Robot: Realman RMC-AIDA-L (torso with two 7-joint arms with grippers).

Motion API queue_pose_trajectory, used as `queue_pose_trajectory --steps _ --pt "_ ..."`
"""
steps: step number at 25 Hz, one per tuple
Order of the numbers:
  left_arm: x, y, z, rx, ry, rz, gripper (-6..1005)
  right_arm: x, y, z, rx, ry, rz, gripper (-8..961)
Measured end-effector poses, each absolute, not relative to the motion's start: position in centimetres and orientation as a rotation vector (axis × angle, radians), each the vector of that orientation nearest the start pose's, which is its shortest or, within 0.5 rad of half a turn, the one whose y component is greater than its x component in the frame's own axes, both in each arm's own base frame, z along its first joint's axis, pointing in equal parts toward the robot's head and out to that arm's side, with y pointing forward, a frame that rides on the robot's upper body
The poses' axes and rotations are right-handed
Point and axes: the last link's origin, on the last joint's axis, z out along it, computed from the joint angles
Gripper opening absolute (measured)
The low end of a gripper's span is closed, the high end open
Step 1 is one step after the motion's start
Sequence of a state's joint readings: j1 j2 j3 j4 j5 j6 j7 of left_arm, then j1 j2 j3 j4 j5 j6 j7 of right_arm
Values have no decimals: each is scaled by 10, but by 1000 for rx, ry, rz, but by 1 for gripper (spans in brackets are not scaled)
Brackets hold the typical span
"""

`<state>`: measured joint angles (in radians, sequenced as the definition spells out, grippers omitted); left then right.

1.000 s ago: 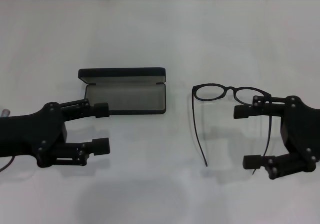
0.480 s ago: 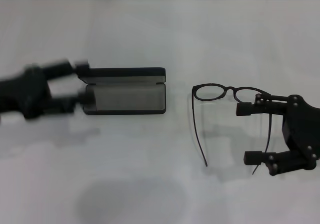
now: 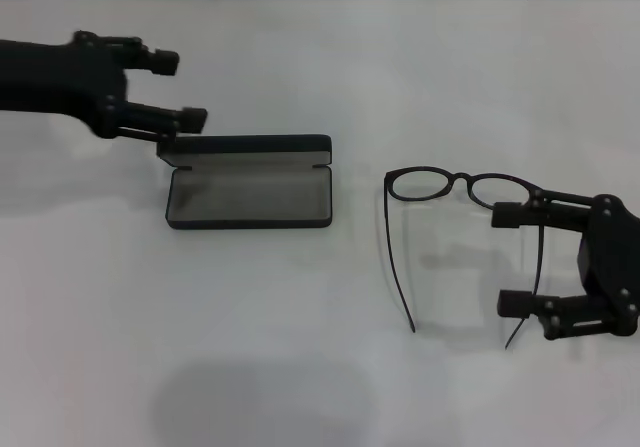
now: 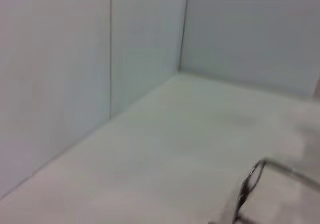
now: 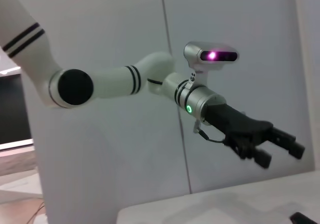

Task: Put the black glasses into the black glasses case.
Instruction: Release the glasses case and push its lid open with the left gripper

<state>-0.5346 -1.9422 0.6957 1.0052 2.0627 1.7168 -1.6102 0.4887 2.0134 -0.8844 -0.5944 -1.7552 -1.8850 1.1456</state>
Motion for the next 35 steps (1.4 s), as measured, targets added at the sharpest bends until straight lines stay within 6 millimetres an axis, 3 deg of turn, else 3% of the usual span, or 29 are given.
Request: queue_pose_trajectory --steps 8,12,24,29,35 --pt "-242 372 46 -2777 -393 -53 820 246 283 14 -2859 247 1079 868" --pt "-240 377 27 -2772 -332 66 805 247 283 13 -2853 262 1083 868" --pt "-235 381 17 -2755 -264 78 758 254 281 11 -2831 310 1065 868" --pt "-236 381 16 -2755 -255 86 532 254 281 12 -2821 309 1077 868" --pt "-235 381 15 -2751 -249 79 379 254 280 14 -2810 309 1093 868"
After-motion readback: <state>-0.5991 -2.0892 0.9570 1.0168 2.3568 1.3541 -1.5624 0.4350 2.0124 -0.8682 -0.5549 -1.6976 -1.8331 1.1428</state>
